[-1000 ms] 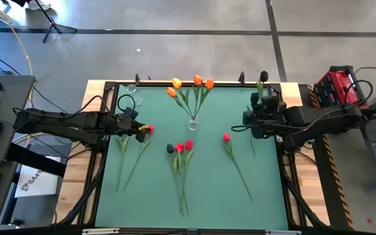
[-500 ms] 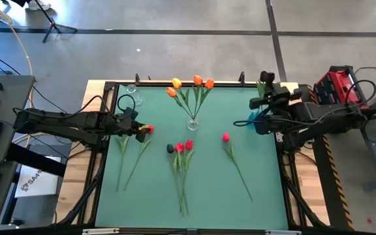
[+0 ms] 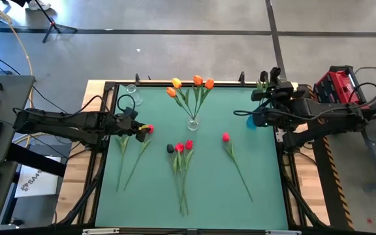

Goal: Sort flowers into vase by color
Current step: Put the black tulip into the blue vase

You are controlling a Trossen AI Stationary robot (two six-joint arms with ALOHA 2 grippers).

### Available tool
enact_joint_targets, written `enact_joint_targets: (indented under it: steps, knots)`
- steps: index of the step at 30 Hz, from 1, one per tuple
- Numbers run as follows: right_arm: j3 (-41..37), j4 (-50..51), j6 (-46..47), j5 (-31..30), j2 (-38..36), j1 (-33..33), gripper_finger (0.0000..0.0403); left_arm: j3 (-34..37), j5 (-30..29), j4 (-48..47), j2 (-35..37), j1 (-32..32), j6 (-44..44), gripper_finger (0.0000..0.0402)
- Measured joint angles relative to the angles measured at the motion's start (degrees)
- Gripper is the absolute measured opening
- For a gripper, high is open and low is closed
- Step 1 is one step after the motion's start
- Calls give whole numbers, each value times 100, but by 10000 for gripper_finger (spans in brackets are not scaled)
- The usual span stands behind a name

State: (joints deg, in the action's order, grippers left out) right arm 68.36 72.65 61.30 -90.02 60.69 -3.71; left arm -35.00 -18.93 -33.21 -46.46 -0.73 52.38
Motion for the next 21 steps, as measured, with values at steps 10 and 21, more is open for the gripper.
enact_joint_targets:
  steps: [10,21]
  knots:
    - [-2,-180,34,0,10,-1,0,0,-130,2,0,0,-2,188]
    - [-522,-309,411,117,15,121,0,0,-149,2,0,0,-46,188]
